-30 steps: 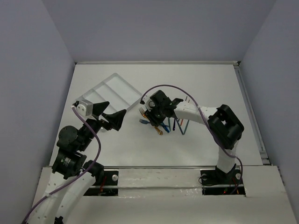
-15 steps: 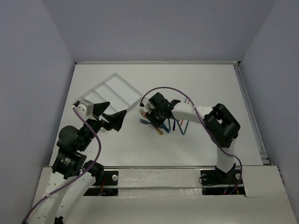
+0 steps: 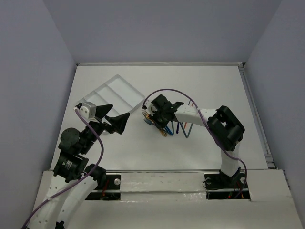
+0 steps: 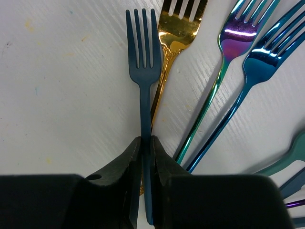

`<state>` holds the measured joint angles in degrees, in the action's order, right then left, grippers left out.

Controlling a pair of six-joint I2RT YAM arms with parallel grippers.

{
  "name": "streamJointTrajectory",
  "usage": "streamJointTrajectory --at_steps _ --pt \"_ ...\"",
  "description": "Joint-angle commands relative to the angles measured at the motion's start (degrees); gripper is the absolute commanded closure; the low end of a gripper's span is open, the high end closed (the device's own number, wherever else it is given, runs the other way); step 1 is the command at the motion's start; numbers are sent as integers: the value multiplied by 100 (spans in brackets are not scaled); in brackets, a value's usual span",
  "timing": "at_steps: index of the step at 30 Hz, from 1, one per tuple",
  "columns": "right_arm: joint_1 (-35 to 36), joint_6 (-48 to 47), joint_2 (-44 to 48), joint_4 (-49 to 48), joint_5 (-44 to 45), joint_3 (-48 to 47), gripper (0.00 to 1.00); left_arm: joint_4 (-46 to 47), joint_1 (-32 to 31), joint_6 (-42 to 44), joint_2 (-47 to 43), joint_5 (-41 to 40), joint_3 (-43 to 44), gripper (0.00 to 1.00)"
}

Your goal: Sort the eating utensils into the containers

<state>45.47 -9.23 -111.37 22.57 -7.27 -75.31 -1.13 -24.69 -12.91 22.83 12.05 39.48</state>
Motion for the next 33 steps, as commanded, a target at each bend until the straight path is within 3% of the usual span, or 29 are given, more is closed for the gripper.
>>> streamJointTrajectory --at_steps 1,11,17,25,33 --pt "181 -26 335 116 68 -309 88 271 8 43 64 122 235 1" --pt "287 123 617 204 32 -432 90 262 8 43 46 131 235 1" --pt "392 378 661 -68 -178 -546 97 262 61 34 11 130 235 1" --pt "682 1696 -6 -1508 -653 -1529 98 271 61 25 -42 95 244 1" --pt "867 2513 -1281 -2773 -355 -3059 100 271 61 25 -94 78 253 1"
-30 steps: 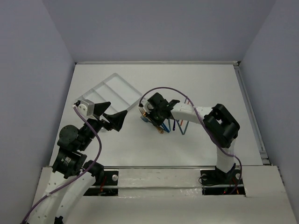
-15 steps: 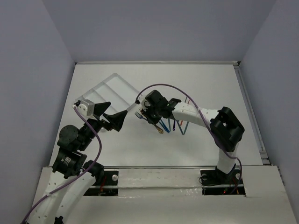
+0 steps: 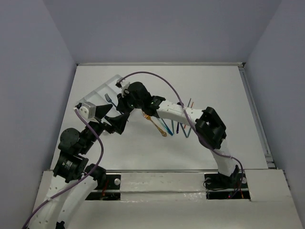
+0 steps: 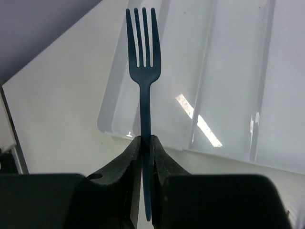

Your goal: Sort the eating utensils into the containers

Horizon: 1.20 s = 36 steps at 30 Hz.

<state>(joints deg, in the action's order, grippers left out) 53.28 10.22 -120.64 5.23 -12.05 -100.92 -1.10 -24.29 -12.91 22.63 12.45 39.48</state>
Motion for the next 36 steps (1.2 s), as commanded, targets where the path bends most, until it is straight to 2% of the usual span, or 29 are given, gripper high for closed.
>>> streamJointTrajectory --at_steps 1,5,10,13,16,19,22,29,32,36 --pt "147 586 -581 -1164 255 -698 100 269 21 25 -66 30 253 1" --pt "201 692 -1319 -1324 379 -1577 100 269 21 25 -75 47 262 1" --pt "262 490 -2243 -832 414 -3105 100 260 21 34 -110 30 262 1" --pt "315 402 -2710 -541 502 -3521 99 251 21 43 -127 12 270 1" --pt "315 402 -2772 -374 590 -3391 97 242 21 43 -154 12 270 1" --pt "315 385 -2649 -627 643 -3013 94 242 21 43 -154 12 270 1" --pt "315 314 -2605 -611 661 -3012 78 260 21 43 -119 38 270 1" --pt "315 305 -2439 -602 573 -2960 50 260 21 43 -75 12 262 1" --pt "315 305 -2210 -690 555 -2741 49 251 21 34 -84 -5 262 1" --pt "315 227 -1429 -1216 721 -1566 51 207 21 16 -101 -137 262 1"
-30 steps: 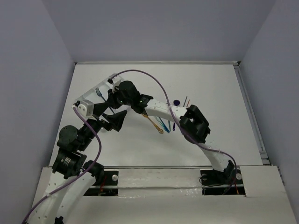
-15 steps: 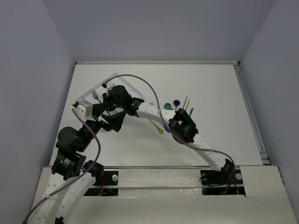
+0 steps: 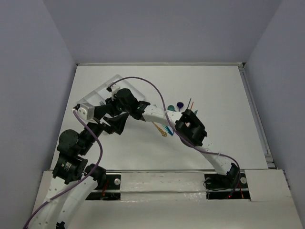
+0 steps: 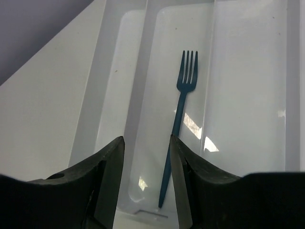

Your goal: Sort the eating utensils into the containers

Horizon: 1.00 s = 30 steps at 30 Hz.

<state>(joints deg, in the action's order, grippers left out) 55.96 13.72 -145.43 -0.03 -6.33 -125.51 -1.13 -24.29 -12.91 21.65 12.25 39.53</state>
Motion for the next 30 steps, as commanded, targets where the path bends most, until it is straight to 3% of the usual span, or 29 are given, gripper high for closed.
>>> streamJointTrajectory --at_steps 1,8,12,14,21,30 --pt "46 -150 1243 -752 219 1132 52 209 21 8 -3 -144 266 1" --pt "-68 -326 3359 -911 913 3607 61 183 21 -379 6 -934 248 1" --pt "-200 -220 4021 -429 1116 4789 63 130 21 -449 6 -1163 257 1" --pt "-322 -159 4442 298 1248 5236 64 121 21 -476 23 -1355 257 1" --pt "-604 17 4611 1110 1213 5722 65 130 21 -415 41 -1445 284 1" --pt "-727 -71 3935 1374 1318 5389 65 130 21 -379 59 -1348 284 1"
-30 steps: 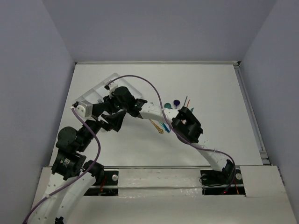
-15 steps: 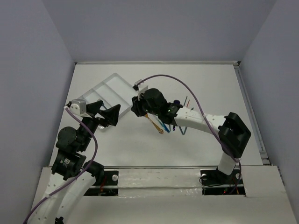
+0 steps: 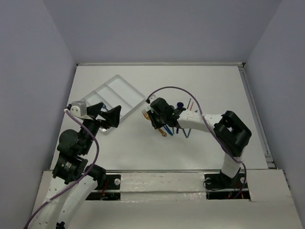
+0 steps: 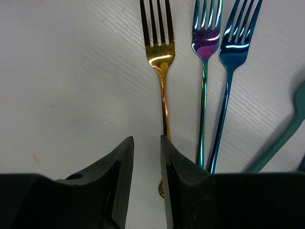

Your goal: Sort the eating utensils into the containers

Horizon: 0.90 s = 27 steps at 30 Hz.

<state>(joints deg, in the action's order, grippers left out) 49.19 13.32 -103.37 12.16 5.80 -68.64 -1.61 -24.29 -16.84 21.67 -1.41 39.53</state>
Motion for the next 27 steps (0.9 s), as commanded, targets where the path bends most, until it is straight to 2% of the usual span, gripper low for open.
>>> streamJointTrajectory --at_steps 1,16,22,27 --pt "-50 -49 -323 146 53 -325 65 178 21 23 48 18 284 1" --pt "-50 -207 -755 181 334 -615 69 170 21 40 48 106 284 1" --pt "-50 -356 -658 181 527 -694 68 178 21 58 48 289 292 1" --pt "-155 -339 -1052 173 334 -817 67 169 21 84 39 440 275 1"
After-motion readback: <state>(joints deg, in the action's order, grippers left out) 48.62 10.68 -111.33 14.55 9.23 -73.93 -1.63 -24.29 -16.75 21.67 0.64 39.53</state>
